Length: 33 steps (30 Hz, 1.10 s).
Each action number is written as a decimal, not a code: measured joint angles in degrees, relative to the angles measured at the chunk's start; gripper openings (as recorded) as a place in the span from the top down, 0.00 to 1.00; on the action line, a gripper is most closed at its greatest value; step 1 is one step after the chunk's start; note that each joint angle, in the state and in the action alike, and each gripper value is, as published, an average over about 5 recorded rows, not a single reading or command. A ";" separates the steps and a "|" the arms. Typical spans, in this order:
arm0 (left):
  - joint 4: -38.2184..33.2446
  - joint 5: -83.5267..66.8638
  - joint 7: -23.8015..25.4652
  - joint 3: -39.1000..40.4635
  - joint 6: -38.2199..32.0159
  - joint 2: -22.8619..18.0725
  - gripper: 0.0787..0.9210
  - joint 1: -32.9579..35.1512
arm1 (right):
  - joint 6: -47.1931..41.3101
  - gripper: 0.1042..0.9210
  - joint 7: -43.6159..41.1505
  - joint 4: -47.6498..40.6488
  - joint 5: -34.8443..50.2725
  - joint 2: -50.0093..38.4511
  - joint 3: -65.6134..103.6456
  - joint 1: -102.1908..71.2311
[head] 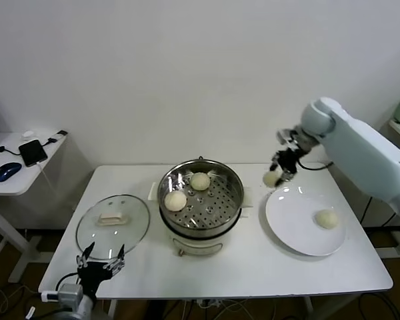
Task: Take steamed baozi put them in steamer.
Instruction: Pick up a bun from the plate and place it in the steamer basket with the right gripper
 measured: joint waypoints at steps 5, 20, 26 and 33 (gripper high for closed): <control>-0.64 -0.01 -0.42 -0.23 -0.13 -0.68 0.12 -0.14 | 6.69 0.48 0.34 -1.00 5.61 5.73 -6.86 5.58; -1.73 -0.61 -0.84 -0.07 -0.20 -1.45 0.12 -0.51 | 37.26 0.48 5.07 1.07 5.47 16.50 -19.85 9.39; -1.66 -0.89 -0.92 -0.29 -0.20 -1.46 0.12 -0.44 | 43.29 0.48 5.41 2.60 2.90 18.19 -21.98 8.44; -1.44 -0.96 -0.96 -0.10 -0.18 -1.46 0.12 -0.76 | 47.08 0.48 5.76 4.13 0.54 19.40 -23.79 6.97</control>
